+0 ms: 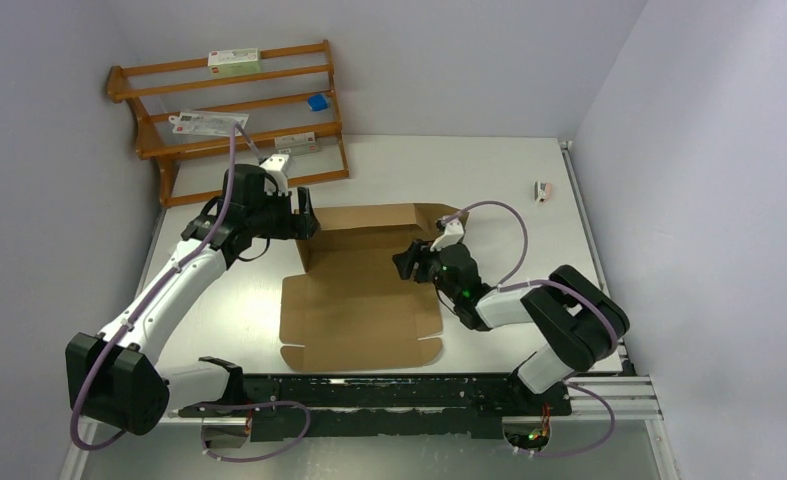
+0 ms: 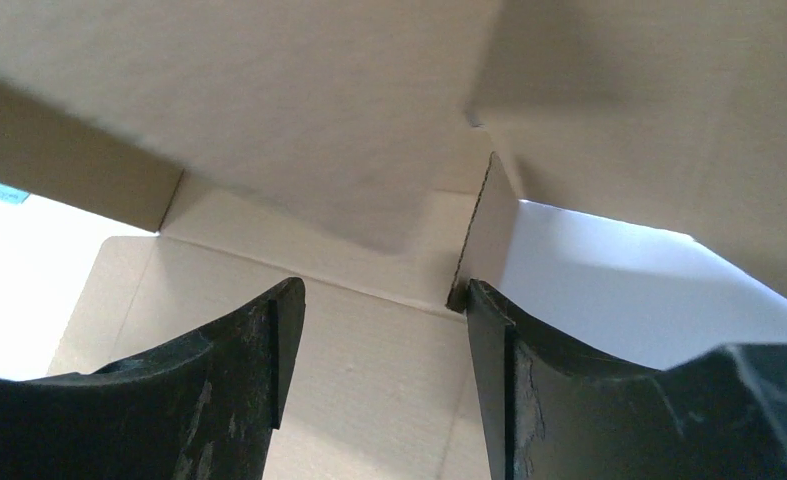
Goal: Fold the paper box
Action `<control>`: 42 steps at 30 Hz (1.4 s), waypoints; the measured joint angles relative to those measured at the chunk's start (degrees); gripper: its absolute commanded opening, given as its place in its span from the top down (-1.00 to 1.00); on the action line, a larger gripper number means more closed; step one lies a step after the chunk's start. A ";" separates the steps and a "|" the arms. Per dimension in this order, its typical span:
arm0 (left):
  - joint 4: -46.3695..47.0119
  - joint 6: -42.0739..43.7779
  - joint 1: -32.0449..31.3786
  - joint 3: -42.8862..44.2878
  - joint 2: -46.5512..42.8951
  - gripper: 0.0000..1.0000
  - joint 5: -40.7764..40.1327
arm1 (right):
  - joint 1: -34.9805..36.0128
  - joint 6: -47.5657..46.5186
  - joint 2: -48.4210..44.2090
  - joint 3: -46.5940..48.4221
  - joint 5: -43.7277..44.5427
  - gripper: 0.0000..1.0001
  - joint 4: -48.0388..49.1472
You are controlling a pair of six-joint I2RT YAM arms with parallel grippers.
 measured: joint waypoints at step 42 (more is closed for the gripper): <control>0.74 0.02 4.09 -0.98 -0.68 -0.68 2.40 | -1.73 -33.62 -21.49 34.99 4.33 -0.80 -64.46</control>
